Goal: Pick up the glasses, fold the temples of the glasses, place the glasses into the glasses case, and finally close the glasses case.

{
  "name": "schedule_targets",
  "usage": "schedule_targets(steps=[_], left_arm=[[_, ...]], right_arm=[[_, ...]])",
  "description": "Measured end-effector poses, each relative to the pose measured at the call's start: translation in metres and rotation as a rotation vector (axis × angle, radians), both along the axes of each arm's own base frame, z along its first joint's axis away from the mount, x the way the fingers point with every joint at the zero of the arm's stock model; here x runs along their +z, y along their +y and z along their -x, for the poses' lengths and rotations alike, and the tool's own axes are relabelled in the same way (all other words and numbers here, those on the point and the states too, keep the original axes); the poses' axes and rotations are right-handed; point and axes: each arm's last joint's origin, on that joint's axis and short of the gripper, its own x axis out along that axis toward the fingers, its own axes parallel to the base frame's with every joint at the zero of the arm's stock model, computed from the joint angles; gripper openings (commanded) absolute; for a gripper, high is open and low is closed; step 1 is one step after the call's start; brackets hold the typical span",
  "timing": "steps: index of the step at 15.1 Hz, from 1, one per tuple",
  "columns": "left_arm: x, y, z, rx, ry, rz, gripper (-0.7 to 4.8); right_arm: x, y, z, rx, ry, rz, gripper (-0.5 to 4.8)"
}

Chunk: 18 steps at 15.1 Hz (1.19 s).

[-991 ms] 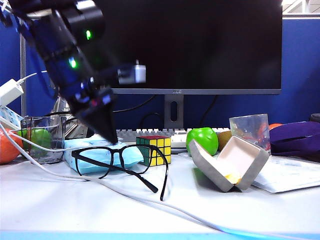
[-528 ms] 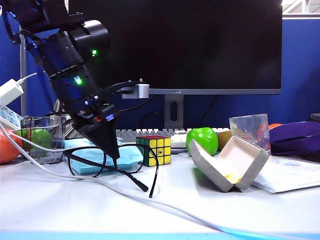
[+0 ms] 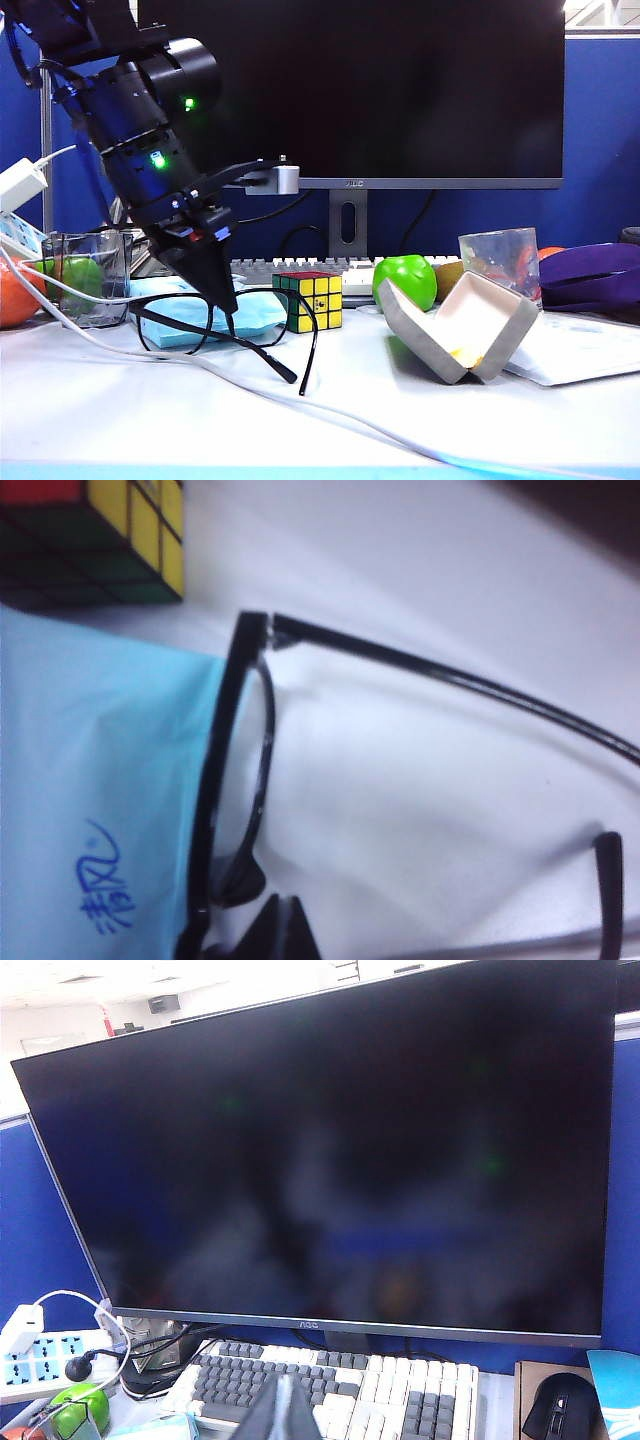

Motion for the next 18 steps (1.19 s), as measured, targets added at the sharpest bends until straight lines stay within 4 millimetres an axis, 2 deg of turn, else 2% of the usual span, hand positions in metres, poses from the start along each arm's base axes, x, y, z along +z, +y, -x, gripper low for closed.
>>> schedule_targets(steps=[1,2,3,4,6,7,8,11,12,13,16,18], left_arm=[[0.000,0.000,0.000,0.000,0.000,0.000,-0.02],[0.000,0.000,0.000,0.000,0.000,0.000,1.32],[0.000,0.000,0.000,0.008,-0.004,-0.009,2.25],[0.000,0.001,-0.001,0.019,-0.015,-0.026,2.61],[0.000,0.002,-0.001,0.030,-0.023,-0.050,2.54],[-0.001,0.002,0.000,0.032,-0.020,-0.054,2.32],[-0.001,0.002,0.000,0.031,-0.021,-0.056,1.69],[0.006,0.000,-0.003,0.018,-0.044,-0.064,1.70],[0.015,-0.001,-0.006,0.010,-0.059,-0.065,1.70],[0.031,-0.002,-0.009,-0.021,-0.100,-0.076,1.70],[0.054,-0.005,-0.013,-0.107,-0.147,-0.117,1.82],[0.055,-0.006,-0.011,-0.171,-0.116,-0.091,1.83]], right_arm=[[0.000,0.000,0.000,0.000,0.000,0.000,-0.01],[0.000,0.000,0.000,0.000,0.000,0.000,-0.01],[0.000,0.000,0.000,0.000,0.000,0.000,-0.01],[0.000,0.000,0.000,0.000,0.000,0.000,-0.01],[0.000,0.000,0.000,0.000,0.000,0.000,-0.01],[0.000,0.000,0.000,0.000,0.000,0.000,-0.01],[0.000,0.000,0.000,0.000,0.000,0.000,-0.01],[0.000,0.000,0.000,0.001,0.000,0.000,-0.01],[0.000,0.000,0.000,0.002,0.001,0.000,-0.01],[0.000,0.000,0.000,0.002,0.000,0.000,-0.01],[0.000,0.000,0.000,0.002,0.000,0.000,-0.01],[0.000,0.000,0.000,0.002,0.000,0.000,-0.01]])
